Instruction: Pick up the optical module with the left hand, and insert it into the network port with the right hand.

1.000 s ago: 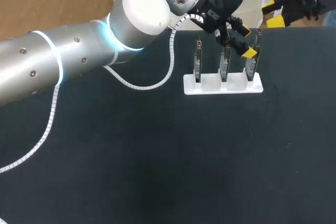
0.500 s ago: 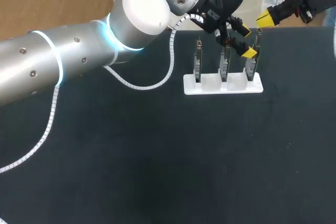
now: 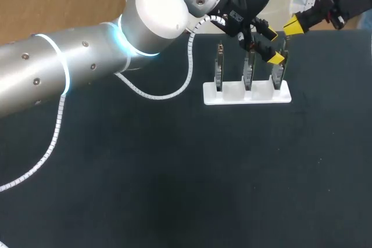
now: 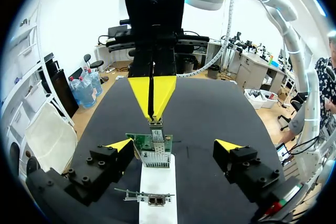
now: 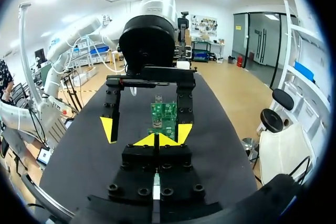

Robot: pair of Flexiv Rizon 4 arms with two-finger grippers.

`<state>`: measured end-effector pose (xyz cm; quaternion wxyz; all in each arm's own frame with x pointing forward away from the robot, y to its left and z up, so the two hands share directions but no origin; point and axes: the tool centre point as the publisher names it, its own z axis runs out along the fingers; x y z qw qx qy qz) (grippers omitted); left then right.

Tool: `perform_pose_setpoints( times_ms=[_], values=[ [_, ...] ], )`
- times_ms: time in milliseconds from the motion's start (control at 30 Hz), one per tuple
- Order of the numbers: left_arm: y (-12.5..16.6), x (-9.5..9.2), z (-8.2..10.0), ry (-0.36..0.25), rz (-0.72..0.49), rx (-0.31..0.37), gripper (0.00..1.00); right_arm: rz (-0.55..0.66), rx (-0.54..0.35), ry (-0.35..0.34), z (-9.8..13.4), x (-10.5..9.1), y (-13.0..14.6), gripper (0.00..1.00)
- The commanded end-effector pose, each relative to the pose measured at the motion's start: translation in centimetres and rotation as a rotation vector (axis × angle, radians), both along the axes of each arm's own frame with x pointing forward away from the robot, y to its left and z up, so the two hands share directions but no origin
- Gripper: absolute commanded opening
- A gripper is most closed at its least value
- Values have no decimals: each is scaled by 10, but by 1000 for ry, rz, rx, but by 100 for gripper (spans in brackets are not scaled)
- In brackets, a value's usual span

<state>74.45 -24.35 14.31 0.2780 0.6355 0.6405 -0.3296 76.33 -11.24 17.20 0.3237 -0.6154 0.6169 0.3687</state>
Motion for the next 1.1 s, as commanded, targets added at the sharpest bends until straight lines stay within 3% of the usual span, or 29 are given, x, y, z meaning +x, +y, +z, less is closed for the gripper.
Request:
perform_pose_setpoints(
  times_ms=[33,567,1100],
  values=[
    [-1,1,1,2,-1,5,100,-4,-7,-3,-2,-1,2,0],
    [-1,1,1,2,-1,5,100,-4,15,-25,6,-1,2,0],
    [-1,1,1,2,-1,5,100,-17,-13,5,-5,-1,-2,0]
  ],
)
